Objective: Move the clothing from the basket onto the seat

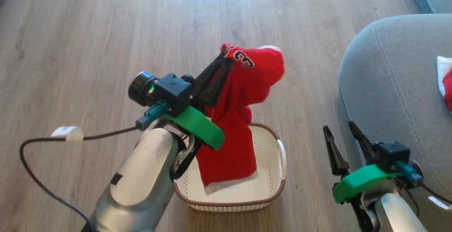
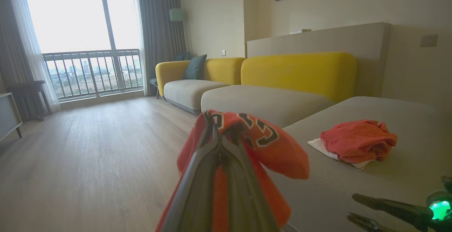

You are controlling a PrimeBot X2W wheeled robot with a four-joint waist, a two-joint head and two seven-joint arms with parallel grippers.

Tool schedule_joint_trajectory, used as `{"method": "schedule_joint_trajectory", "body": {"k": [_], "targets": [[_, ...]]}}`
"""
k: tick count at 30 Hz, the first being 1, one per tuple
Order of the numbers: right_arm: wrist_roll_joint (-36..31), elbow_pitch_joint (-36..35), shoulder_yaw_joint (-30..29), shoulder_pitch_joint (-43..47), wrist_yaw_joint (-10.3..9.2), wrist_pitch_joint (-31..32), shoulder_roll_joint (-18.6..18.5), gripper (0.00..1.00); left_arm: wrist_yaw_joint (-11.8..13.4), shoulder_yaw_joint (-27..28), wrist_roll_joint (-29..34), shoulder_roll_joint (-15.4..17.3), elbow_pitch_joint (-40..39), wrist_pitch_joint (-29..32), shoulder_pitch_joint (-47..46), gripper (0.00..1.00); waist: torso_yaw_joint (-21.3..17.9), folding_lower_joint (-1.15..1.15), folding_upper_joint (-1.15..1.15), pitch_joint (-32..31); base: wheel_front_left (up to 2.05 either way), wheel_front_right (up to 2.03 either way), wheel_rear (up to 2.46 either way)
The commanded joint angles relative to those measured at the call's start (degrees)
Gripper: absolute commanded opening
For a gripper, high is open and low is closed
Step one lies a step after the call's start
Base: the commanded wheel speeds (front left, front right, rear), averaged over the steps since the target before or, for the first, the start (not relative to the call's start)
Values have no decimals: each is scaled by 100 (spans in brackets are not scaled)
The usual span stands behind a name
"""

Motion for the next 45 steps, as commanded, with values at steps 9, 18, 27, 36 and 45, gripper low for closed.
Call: {"method": "schedule_joint_trajectory", "body": {"k": [9, 18, 27, 36, 45], "targets": [[101, -212, 433, -133, -1, -38, 77, 100, 164, -62, -175, 44, -520, -55, -532, 0, 50, 1, 0, 15, 0, 0, 0], [552, -770, 1689, -644, -1, -38, -187, 100, 216, -260, -251, 44, -638, -55, -589, 0, 95, 1, 0, 70, 0, 0, 0], [547, -175, 2539, -1484, -1, -38, -162, 100, 217, -500, -340, 44, -689, -55, -656, 0, 236, 1, 0, 94, 0, 0, 0], [737, 1006, 3029, -2370, -1, -38, 151, 2, 251, -798, -518, 43, -673, -55, -682, 0, 488, 1, 0, 70, 0, 0, 0], [767, 1107, 2665, -2411, -1, -38, 215, 0, 293, -741, -529, 43, -609, -55, -607, 0, 536, 1, 0, 108, 0, 0, 0]]}}
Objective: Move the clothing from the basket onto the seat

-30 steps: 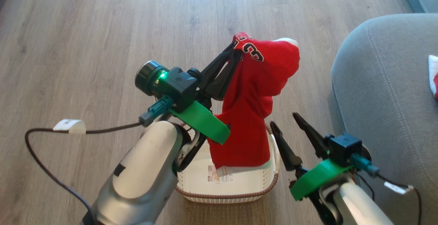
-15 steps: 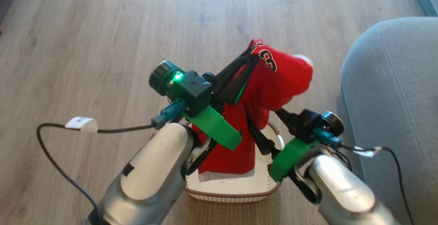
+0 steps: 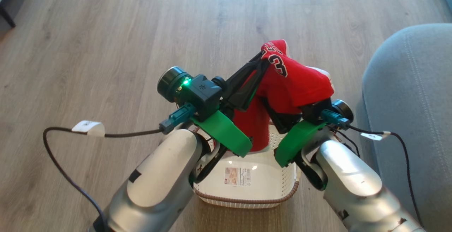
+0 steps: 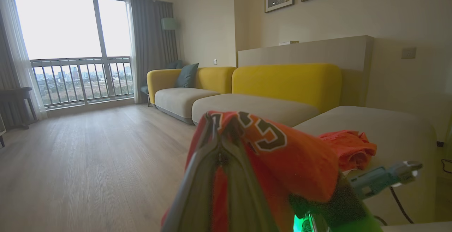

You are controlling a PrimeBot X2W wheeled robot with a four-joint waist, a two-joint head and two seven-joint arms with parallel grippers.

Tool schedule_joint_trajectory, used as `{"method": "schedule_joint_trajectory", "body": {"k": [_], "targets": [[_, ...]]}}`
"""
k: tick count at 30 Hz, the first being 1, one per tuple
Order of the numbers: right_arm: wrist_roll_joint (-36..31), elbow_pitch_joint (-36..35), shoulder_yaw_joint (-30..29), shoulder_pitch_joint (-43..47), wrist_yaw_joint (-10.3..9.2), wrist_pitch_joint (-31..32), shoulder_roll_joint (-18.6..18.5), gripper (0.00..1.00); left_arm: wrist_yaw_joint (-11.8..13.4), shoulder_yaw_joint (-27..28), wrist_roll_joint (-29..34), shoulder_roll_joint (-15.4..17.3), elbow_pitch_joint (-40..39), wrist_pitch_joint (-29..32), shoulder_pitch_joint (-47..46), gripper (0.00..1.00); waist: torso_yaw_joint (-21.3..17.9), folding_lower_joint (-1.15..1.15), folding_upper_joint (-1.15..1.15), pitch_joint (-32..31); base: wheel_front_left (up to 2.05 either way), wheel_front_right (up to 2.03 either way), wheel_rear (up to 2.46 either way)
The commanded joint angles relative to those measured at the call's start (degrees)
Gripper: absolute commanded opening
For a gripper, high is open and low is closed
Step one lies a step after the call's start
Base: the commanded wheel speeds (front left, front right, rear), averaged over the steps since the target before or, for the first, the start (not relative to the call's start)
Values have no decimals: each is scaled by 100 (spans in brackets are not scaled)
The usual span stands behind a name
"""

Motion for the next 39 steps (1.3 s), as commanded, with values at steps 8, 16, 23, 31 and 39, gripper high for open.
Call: {"method": "schedule_joint_trajectory", "body": {"k": [8, 16, 23, 31, 39], "targets": [[-269, -617, -528, 125, -1, -38, -51, 0, -16, 418, 110, 39, -63, -55, -68, 100, -298, 0, 0, 48, 0, 0, 0], [-476, -1071, -1090, 481, -1, -38, -184, 0, -174, 566, 342, 41, 218, -55, 209, 100, -749, 0, 0, 51, 0, 0, 0], [-504, -1466, -1375, 705, -1, -38, -268, 0, -286, 758, 557, 86, 476, -55, 495, 100, -1427, 0, 0, 142, 0, 0, 0], [-518, -1821, -1497, 944, -1, -38, -306, 0, -396, 914, 680, 89, 618, -55, 745, 100, -2354, 0, 0, 171, 0, 0, 0], [-499, -2098, -1555, 1171, -1, -38, -419, 0, -453, 1043, 730, 57, 599, -55, 903, 100, -3333, 0, 0, 85, 0, 0, 0]]}}
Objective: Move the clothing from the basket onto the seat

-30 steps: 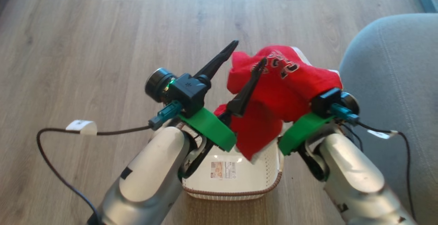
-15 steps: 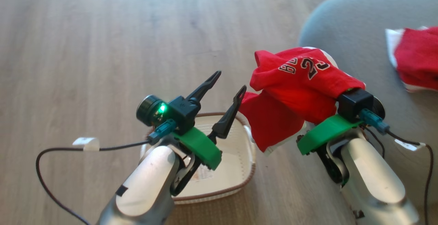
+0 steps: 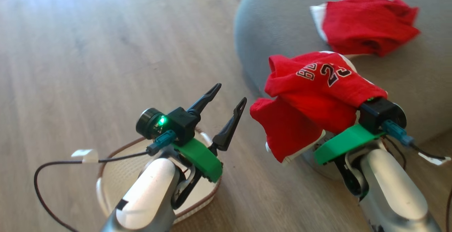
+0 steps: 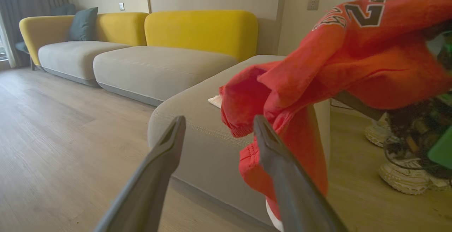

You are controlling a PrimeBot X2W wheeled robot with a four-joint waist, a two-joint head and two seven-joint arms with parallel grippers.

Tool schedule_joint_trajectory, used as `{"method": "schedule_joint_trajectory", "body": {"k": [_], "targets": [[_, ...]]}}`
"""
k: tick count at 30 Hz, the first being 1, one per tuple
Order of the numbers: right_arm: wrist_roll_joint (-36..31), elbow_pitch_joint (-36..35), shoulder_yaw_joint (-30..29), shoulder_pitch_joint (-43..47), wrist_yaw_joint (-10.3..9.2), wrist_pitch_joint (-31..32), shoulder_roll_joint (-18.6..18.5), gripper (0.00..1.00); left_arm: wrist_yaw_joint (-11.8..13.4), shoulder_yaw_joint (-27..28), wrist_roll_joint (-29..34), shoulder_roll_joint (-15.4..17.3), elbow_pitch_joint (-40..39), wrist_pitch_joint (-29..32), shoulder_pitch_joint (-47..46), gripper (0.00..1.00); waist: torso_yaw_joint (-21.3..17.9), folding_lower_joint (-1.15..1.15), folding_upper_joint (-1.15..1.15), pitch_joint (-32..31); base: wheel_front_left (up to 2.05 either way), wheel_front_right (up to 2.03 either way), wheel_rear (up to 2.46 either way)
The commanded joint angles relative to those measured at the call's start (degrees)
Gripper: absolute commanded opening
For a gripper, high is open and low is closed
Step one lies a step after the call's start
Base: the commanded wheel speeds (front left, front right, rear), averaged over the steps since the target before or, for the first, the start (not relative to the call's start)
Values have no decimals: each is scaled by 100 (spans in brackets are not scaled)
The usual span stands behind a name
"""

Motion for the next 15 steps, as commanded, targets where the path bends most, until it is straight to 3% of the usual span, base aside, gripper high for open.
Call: {"method": "schedule_joint_trajectory", "body": {"k": [1, 15], "targets": [[-4, -229, 45, 12, -1, -38, -24, 0, -12, 220, 51, 23, -183, -29, -110, 100, -328, 0, 0, -39, 0, 0, 0], [-318, -1012, -938, 594, -1, -38, -123, 0, -56, -98, 54, 8, -174, -29, -328, 100, -673, 0, 0, 476, 0, 0, 0]]}}
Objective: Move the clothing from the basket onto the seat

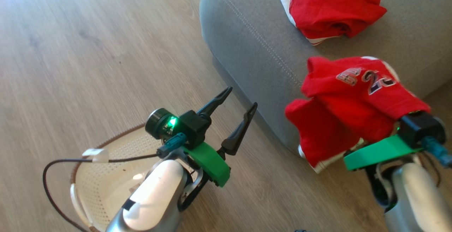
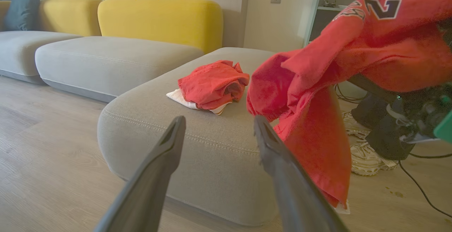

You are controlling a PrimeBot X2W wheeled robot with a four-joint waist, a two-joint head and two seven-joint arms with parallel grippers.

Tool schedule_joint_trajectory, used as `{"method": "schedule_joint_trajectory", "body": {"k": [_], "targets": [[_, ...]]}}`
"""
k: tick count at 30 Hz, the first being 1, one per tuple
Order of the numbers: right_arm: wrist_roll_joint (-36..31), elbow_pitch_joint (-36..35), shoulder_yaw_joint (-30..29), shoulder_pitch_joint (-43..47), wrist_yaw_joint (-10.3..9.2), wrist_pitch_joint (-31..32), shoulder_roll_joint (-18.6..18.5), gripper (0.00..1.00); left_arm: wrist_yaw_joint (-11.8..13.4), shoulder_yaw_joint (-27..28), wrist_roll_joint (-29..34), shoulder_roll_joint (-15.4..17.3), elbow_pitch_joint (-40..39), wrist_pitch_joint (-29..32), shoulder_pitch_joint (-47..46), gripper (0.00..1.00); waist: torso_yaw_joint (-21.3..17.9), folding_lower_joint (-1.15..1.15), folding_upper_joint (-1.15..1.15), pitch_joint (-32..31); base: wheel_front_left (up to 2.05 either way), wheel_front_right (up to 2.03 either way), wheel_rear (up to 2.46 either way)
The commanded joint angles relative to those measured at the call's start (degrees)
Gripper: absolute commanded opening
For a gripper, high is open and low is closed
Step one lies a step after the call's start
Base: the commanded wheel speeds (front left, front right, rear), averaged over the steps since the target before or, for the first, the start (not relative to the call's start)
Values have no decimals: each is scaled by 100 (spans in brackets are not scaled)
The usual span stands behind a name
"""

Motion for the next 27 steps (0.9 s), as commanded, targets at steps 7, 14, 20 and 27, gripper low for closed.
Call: {"method": "schedule_joint_trajectory", "body": {"k": [7, 14, 20, 27], "targets": [[-386, -46, -388, -947, -1, -38, -630, 0, -6, -95, -15, 204, -129, -29, -362, 100, -63, 0, 0, 554, 0, 0, 0], [-436, 656, -573, -2318, -1, -38, -1225, 0, -7, -172, 40, 493, -174, -29, -463, 100, -66, 0, 0, 1082, 0, 0, 0], [-519, 1257, -784, -3382, -1, -38, -1657, 0, -7, -311, 59, 683, -150, -29, -642, 100, 101, 0, 0, 1532, 0, 0, 0], [-681, 2300, -1312, -4471, -1, -38, -2063, 0, -7, -545, 81, 935, -93, -7, -966, 100, 322, 0, 0, 2132, 0, 0, 0]]}}
